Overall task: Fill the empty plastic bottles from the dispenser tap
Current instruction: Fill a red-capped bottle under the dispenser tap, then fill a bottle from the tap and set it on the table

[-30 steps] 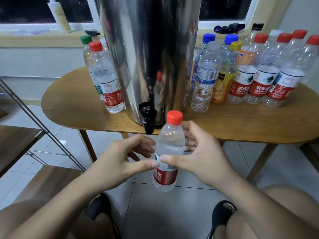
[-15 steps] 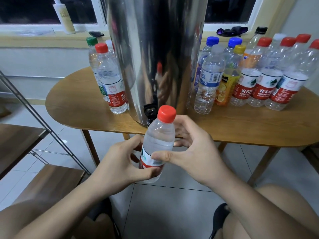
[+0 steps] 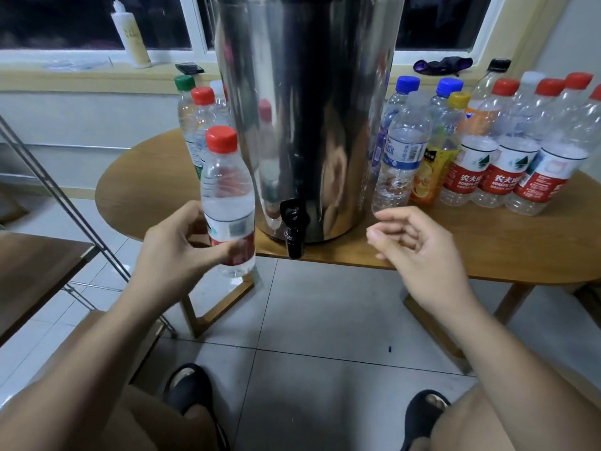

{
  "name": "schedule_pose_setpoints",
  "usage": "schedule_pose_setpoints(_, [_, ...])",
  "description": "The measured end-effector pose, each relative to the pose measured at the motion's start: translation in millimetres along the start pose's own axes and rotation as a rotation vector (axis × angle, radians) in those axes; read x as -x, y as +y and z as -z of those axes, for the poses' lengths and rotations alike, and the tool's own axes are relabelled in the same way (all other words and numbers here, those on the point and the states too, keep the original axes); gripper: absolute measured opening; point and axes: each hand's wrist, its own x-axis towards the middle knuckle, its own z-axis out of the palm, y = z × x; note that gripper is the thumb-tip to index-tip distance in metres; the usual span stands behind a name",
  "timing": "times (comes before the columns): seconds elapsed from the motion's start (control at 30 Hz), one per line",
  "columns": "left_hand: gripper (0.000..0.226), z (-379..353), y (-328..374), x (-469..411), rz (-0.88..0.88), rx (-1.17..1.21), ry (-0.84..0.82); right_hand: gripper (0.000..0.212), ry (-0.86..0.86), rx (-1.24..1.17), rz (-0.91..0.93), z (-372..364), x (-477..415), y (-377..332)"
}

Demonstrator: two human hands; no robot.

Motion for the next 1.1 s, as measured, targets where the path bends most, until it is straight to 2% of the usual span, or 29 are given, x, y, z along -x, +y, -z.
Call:
schedule_pose_setpoints(0.17, [0.043,-3.8,-16.8,-30.8,0.066,0.025,0.12,0.026,0.218,0.193,-0.035,19.9,-22.0,18.5])
schedule_pose_setpoints(0.3, [0.048,-7.7,-25.7,-52.3,0.12,0.055,0.177,0.051,0.343,0.355,-0.057,32.3,-41.6,34.0])
schedule_pose_setpoints(0.43, [0.056,-6.2,-34.7,-65.6,0.134,0.018,0.225,0.08,0.333,0.379,-0.115,31.6,-56.2,46.3])
schedule_pose_setpoints(0.57, [0.063,-3.4,-41.8,-77.4,0.136,-0.023,0.264,0.093,0.3,0.366,-0.144,26.5,-66.6,55.0])
schedule_pose_setpoints(0.83, [0.07,3.2,-48.5,-96.5,0.157,-0.169,0.313,0.092,0.269,0.299,-0.118,19.3,-79.4,58.7])
schedule_pose_setpoints(1.1, [0.079,7.1,-47.2,-91.5,0.235,-0.138,0.399,0.081,0.264,0.285,-0.092,11.4,-85.7,56.9])
